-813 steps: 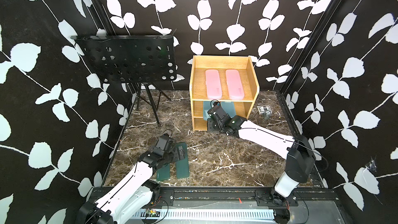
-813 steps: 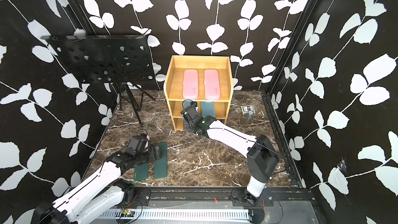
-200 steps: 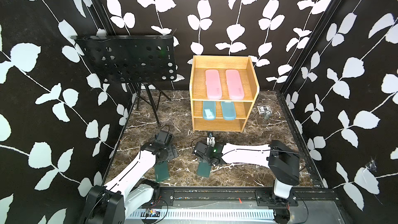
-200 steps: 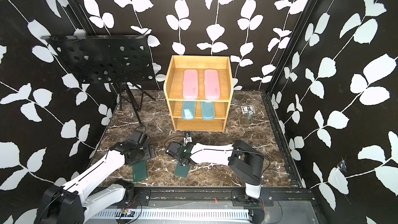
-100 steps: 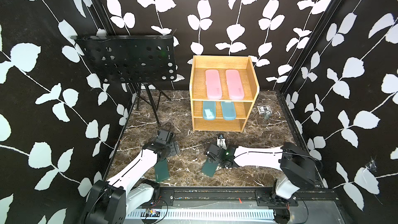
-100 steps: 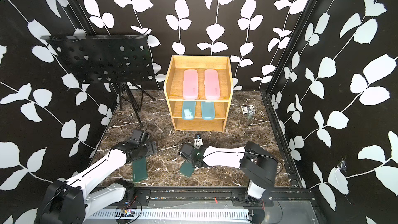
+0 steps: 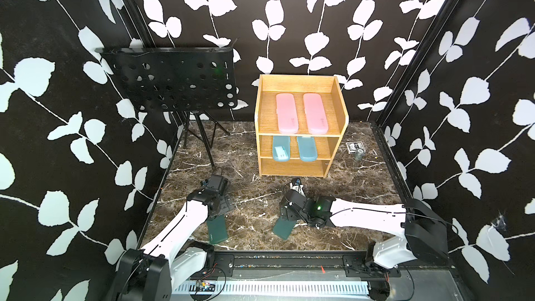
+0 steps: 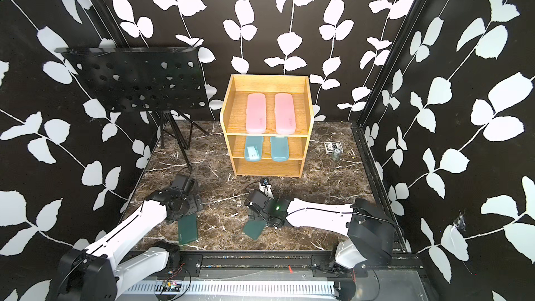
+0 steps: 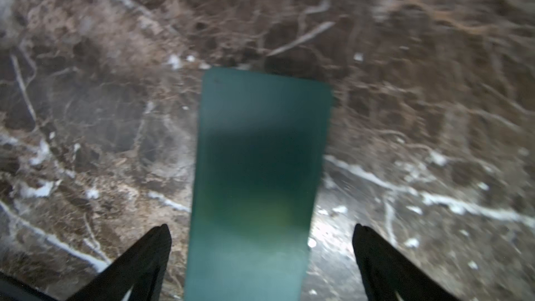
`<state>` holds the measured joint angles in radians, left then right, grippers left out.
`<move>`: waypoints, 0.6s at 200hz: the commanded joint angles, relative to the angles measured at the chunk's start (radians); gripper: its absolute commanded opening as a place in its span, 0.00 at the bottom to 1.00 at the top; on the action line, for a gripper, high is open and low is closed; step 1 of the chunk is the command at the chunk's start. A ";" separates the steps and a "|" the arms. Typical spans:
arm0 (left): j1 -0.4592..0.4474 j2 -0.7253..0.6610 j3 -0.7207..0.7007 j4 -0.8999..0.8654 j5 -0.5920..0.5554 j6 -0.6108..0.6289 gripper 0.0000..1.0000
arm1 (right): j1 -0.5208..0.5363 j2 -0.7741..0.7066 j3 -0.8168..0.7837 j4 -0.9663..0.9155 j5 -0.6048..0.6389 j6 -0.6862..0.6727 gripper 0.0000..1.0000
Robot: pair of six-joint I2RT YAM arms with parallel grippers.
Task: Place the pencil cases on the shelf according to color
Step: Adjust the pencil case at the center of the board.
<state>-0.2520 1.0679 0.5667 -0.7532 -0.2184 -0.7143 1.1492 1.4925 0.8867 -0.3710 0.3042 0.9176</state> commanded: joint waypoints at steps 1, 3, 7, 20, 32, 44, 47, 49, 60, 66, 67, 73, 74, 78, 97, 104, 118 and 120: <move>0.034 0.051 -0.017 0.051 0.039 0.015 0.99 | 0.007 0.022 0.010 0.007 -0.029 -0.023 0.99; 0.036 0.060 -0.018 0.059 0.045 0.016 0.99 | 0.006 0.023 0.010 0.007 -0.031 -0.023 1.00; 0.040 0.078 -0.020 0.072 0.056 0.018 0.99 | 0.006 0.027 0.013 0.006 -0.034 -0.025 0.99; 0.043 0.143 -0.021 0.122 0.110 0.029 0.99 | 0.006 0.039 0.021 -0.008 -0.040 -0.028 0.99; 0.044 0.202 -0.008 0.145 0.170 0.040 0.99 | 0.006 0.044 0.023 -0.015 -0.034 -0.026 0.99; 0.037 0.235 -0.013 0.189 0.224 0.048 0.99 | 0.006 0.043 0.010 -0.013 -0.020 -0.021 1.00; 0.035 0.238 -0.019 0.201 0.235 0.046 0.99 | 0.006 0.041 0.005 -0.014 -0.014 -0.017 1.00; 0.034 0.240 -0.022 0.210 0.243 0.042 0.99 | 0.006 0.040 0.002 -0.014 -0.010 -0.013 1.00; 0.014 0.239 -0.041 0.238 0.266 0.026 0.98 | 0.005 0.037 -0.016 -0.023 0.013 0.010 0.99; -0.002 0.237 -0.045 0.239 0.263 0.016 0.98 | 0.006 0.037 -0.021 -0.038 0.024 0.023 0.99; -0.007 0.236 -0.045 0.239 0.262 0.014 0.98 | 0.006 0.038 -0.022 -0.040 0.026 0.024 0.99; -0.035 0.234 -0.045 0.234 0.251 0.000 0.99 | 0.006 0.039 -0.023 -0.059 0.035 0.037 1.00; -0.038 0.233 -0.047 0.235 0.250 -0.003 0.99 | 0.006 0.040 -0.023 -0.064 0.036 0.038 1.00; -0.062 0.232 -0.048 0.233 0.243 -0.014 0.99 | 0.006 0.042 -0.022 -0.079 0.041 0.047 0.99; -0.133 0.225 -0.063 0.260 0.256 -0.068 0.99 | 0.006 0.057 0.015 -0.199 0.065 0.099 1.00; -0.154 0.220 -0.074 0.279 0.264 -0.088 0.99 | 0.006 0.063 0.024 -0.219 0.063 0.109 0.99; -0.197 0.199 -0.090 0.298 0.258 -0.124 0.99 | 0.008 0.068 0.039 -0.224 0.051 0.125 1.00; -0.204 0.196 -0.090 0.302 0.256 -0.129 0.99 | 0.009 0.068 0.040 -0.222 0.049 0.126 0.99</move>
<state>-0.3817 1.2510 0.5518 -0.5728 -0.1558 -0.7452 1.1515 1.5433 0.8883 -0.5007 0.3264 0.9848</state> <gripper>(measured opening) 0.987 0.994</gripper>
